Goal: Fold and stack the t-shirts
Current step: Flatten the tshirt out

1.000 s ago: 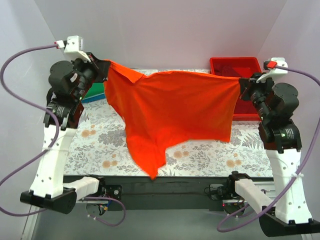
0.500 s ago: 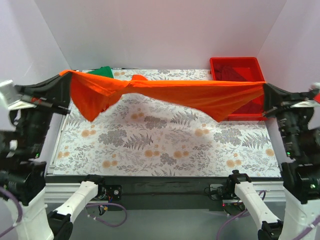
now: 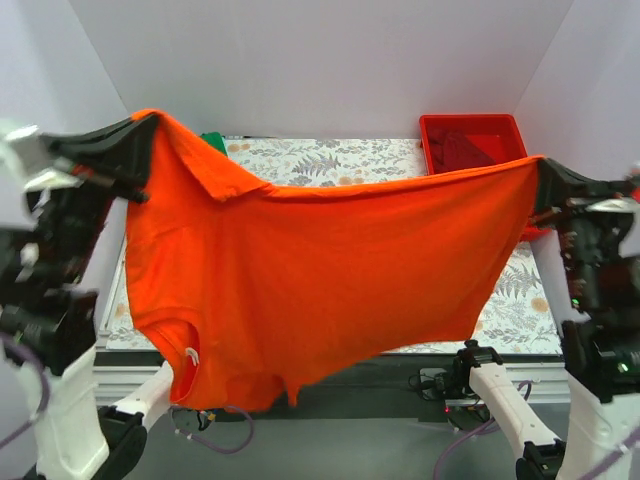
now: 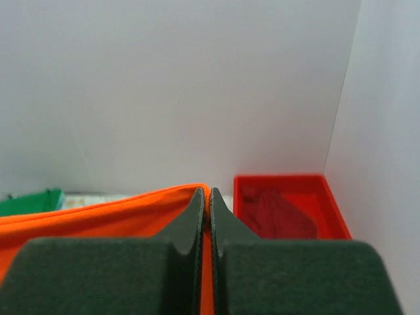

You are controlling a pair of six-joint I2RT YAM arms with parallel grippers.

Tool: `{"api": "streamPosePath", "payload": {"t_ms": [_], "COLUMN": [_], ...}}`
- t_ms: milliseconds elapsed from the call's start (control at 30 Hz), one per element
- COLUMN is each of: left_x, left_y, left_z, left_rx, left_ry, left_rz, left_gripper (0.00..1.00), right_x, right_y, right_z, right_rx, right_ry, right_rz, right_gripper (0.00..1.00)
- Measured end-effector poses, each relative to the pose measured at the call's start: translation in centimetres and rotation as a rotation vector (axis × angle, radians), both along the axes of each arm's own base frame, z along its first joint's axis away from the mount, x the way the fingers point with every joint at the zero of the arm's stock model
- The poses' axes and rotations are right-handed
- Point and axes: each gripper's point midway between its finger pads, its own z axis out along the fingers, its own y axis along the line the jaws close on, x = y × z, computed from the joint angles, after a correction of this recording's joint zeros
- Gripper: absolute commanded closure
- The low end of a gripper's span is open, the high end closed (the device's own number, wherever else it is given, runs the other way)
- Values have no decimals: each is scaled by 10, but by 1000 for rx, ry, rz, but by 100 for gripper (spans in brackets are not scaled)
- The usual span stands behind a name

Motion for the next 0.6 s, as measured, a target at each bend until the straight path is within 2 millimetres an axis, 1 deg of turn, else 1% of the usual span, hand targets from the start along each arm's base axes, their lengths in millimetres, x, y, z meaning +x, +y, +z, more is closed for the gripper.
{"api": "streamPosePath", "payload": {"t_ms": [33,100,167,200,233,267,333,367,400,433,467,500,533,567,600], "left_x": [20,77,137,164,198,221,274,298,321,337,355,373,389,398,404], "left_y": [-5,-18,-29,-34,-39,-42,-47,-47,-45,-41,-36,-31,-27,-24,-20], "left_z": [-10,-47,-93,-118,-149,-175,-235,-265,-298,-322,-347,-373,-397,-413,-427], "left_rx": [11,46,87,108,136,158,200,214,223,227,231,230,222,220,208], "left_ry": [33,143,263,322,392,447,569,625,688,734,779,827,871,899,933], "left_rz": [-2,0,13,21,33,40,55,64,77,92,115,138,159,173,189], "left_gripper": [100,100,100,100,100,100,100,100,94,76,46,30,15,13,13], "right_x": [16,50,87,102,121,135,165,176,188,198,206,216,226,234,239], "right_y": [1,4,6,7,8,8,9,9,9,9,10,10,11,13,13], "right_z": [-17,-51,-93,-112,-138,-160,-207,-229,-253,-276,-292,-310,-325,-340,-354], "right_rx": [-6,-16,-25,-30,-35,-41,-49,-52,-53,-52,-51,-45,-37,-33,-38], "right_ry": [44,134,229,272,321,366,449,492,539,583,619,656,685,717,745], "right_rz": [-5,-13,-29,-36,-48,-56,-77,-85,-95,-103,-109,-116,-121,-125,-128], "right_gripper": [99,99,99,99,99,99,99,99,99,92,74,59,40,31,14]}}
